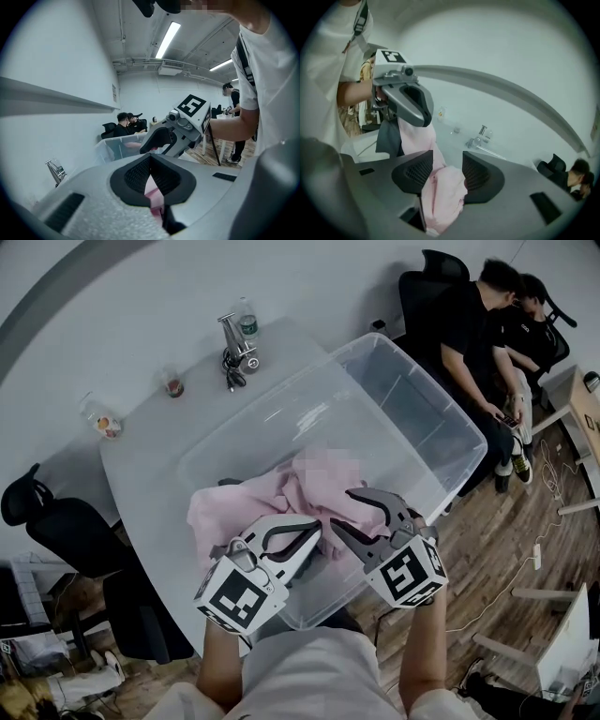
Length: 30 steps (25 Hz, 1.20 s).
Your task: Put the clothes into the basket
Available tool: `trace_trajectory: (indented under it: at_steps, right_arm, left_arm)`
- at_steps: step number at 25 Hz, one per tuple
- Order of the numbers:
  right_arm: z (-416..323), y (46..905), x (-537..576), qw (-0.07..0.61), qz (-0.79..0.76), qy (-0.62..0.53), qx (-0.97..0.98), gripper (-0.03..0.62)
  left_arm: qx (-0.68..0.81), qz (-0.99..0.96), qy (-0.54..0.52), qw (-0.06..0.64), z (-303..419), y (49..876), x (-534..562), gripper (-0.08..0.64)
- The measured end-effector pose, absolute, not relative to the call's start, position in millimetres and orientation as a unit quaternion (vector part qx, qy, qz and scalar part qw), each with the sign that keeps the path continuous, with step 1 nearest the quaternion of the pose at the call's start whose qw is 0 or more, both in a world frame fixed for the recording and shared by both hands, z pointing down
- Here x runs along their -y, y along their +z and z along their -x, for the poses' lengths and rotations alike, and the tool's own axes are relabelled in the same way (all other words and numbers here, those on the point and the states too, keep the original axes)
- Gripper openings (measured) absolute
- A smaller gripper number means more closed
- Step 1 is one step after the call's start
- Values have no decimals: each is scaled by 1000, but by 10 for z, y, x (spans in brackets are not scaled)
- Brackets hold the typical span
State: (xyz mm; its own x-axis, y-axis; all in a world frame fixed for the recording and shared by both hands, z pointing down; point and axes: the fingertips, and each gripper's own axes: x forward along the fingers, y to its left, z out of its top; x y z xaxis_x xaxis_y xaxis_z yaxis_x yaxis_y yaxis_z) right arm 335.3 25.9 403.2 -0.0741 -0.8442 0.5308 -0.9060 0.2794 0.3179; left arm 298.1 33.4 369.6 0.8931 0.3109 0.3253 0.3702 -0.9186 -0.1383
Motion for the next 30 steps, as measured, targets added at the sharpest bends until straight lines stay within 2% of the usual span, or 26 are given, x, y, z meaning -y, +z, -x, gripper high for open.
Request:
trace_trajectory:
  at_steps: [5,9,15,30]
  right_arm:
    - [-3268,3681,-306,189,-644,37,740,64]
    - [-3180,3516,-423,94,-660,50,744,14]
    - [-3024,3466,-583,32,-656,42,753,5]
    - [-2852,3483,-798,0,-671,48,740,3]
  left_arm:
    - [170,976,-99,90,-2934,3471,-337,2]
    - [180,980,-49,63,-2870,3392,-370,2]
    - [177,983,-20,43,-2750,3445,-399,2]
    - [178,984,-12,19,-2566,3444,-472,0]
